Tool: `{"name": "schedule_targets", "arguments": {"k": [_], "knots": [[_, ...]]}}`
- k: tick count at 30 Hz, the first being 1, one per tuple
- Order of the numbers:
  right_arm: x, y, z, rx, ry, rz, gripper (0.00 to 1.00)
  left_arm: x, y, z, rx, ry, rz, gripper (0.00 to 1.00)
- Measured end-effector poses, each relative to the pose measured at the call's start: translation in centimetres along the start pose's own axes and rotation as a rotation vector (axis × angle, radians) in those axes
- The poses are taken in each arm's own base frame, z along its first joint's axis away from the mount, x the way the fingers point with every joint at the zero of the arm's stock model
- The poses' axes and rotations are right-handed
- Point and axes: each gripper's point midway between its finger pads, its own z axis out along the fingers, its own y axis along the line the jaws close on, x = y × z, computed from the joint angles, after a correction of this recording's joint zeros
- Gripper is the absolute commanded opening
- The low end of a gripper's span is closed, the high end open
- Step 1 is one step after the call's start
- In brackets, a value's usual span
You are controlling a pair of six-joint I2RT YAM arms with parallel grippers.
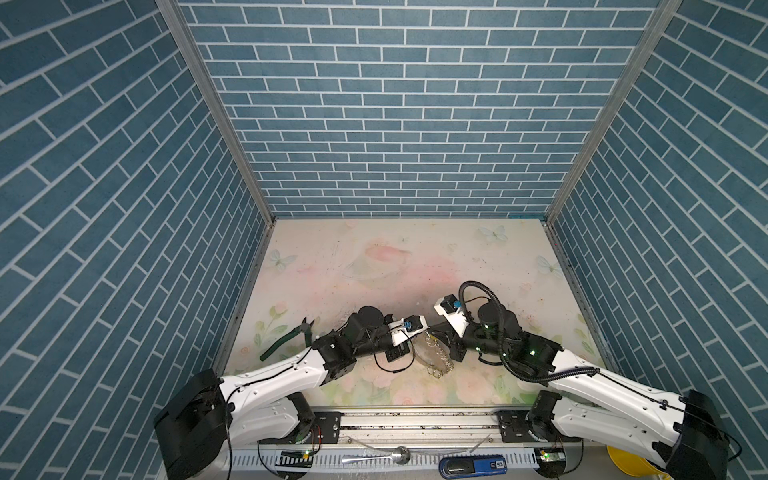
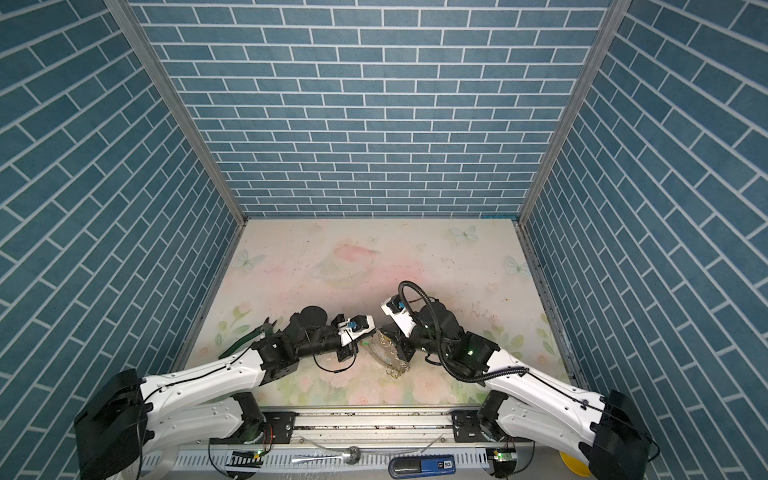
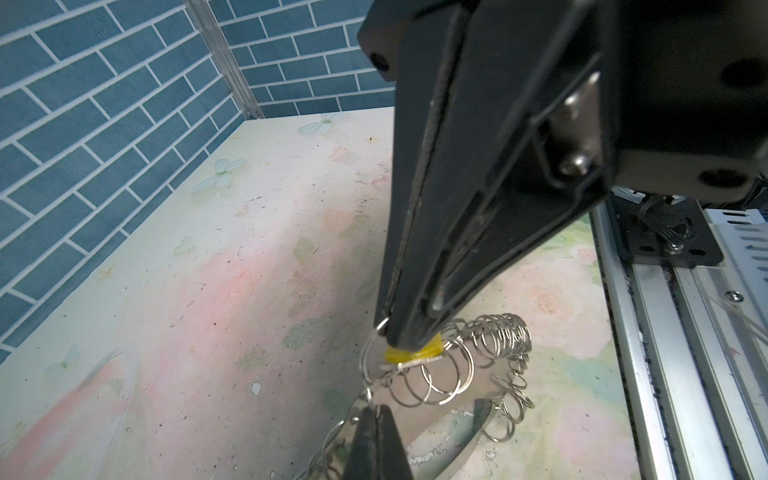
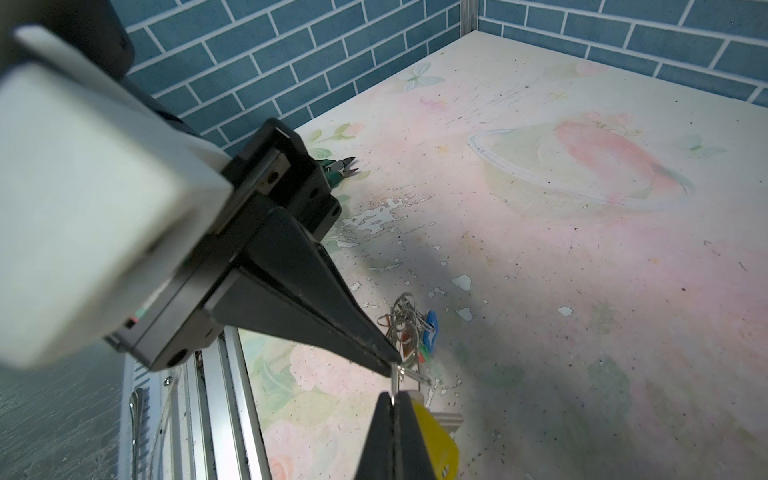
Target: Put the keys on the keyring
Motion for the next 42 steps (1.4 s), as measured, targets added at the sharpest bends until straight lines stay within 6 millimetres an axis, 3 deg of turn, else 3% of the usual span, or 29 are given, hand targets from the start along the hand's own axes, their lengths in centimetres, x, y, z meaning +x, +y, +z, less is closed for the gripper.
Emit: {"name": "schedule_targets", "arguments": {"k": [28, 35, 42], "knots": [[1.4, -1.1, 0.8, 0.06, 0.053, 0.035, 0.0, 0.0, -0.3, -0.2, -0.006, -0.022, 0.043, 0.0], [1.6, -3.2, 0.3, 0.177, 0.062, 0.074, 0.0, -0.1, -1.2, -0.1, 0.033, -0.034, 0.06, 0.0], [1.3, -1.8, -0.3, 0.114, 0.059, 0.071, 0.0, -0.1, -1.1, -0.1, 0.023, -0.032, 0.059, 0.0]]}}
